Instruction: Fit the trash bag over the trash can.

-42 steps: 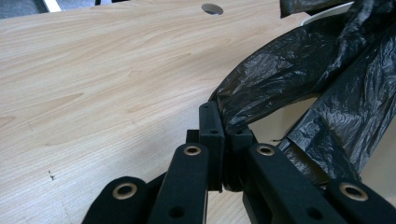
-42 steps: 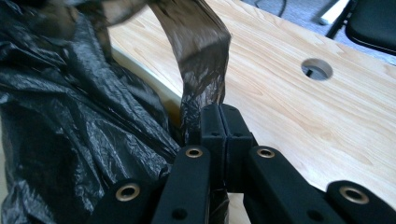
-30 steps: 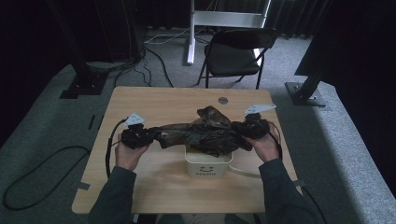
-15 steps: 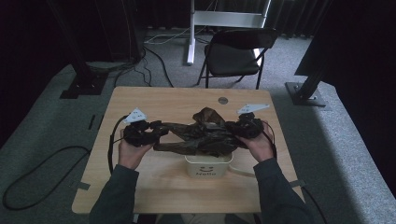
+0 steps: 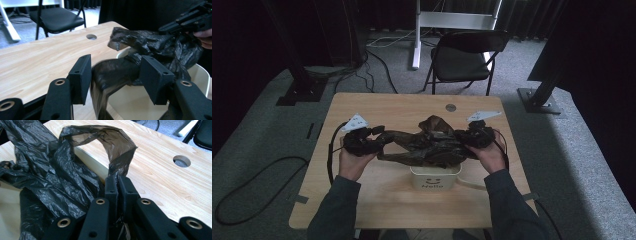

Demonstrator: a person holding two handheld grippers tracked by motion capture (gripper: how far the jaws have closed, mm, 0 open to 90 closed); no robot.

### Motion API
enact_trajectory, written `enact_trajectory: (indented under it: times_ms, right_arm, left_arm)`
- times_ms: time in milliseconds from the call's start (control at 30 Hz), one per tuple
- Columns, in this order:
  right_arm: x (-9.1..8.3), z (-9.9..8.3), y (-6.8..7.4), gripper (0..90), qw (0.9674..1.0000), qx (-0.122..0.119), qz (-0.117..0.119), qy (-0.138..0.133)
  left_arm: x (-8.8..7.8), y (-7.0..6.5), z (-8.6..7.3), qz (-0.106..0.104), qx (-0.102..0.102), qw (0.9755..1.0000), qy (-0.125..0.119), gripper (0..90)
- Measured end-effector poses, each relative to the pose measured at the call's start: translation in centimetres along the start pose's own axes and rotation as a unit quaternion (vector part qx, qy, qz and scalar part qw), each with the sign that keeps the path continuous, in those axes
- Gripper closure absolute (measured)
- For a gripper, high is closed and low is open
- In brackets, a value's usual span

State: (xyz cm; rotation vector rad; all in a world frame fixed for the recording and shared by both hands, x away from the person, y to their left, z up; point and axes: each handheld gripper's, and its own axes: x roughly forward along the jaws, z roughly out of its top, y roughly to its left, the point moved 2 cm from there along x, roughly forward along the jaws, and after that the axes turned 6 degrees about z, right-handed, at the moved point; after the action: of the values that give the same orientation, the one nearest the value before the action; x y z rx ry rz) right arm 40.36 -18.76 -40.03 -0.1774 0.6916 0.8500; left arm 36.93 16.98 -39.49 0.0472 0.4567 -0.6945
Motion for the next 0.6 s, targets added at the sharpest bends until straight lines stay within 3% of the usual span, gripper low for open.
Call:
enact_trajectory:
  times_ms: [200,600]
  right_arm:
    - [-0.1,0.0,-0.1,85.8,1.0,0.004,-0.001,-0.001]
    - [0.0,0.0,-0.1,86.2,1.0,0.005,-0.002,-0.001]
  left_arm:
    - [-0.4,0.2,0.2,0.007,-0.007,0.9999,-0.009,42.4]
    - [1.5,-2.9,0.4,-0.045,0.021,0.9987,0.013,44.6]
